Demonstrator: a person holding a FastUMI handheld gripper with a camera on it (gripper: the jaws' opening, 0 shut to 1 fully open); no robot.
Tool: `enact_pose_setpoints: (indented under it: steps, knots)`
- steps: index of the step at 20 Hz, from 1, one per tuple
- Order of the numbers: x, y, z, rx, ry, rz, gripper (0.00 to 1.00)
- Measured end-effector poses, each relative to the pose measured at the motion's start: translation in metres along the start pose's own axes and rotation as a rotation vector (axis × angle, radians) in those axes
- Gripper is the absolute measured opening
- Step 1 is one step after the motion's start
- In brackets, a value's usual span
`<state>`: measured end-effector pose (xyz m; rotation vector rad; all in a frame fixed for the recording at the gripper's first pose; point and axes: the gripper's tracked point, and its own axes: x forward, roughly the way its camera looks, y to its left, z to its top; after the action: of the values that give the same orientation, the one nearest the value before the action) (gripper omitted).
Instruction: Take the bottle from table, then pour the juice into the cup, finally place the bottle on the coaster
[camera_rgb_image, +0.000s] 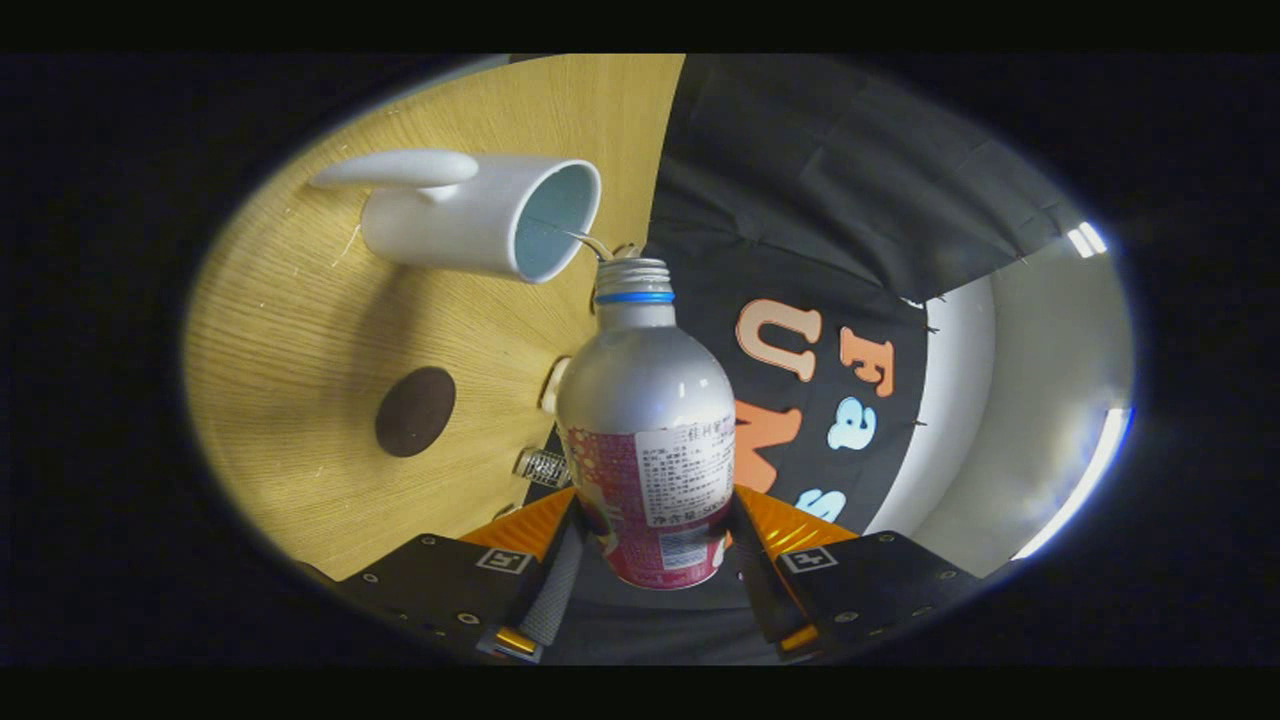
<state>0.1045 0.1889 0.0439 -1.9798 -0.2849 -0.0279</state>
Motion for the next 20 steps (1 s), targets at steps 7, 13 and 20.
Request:
enact_pose_setpoints:
  steps: [7, 13, 20]
  knots:
    - [0.0011, 0.0051, 0.0031, -0.011, -0.004, 0.032, 0.74]
    - [0.0024, 0.0038, 0.0012, -0.031, -0.002, 0.051, 0.75]
    - [0.0031, -0.0030, 0.0053, -0.078, -0.011, 0.060, 0.75]
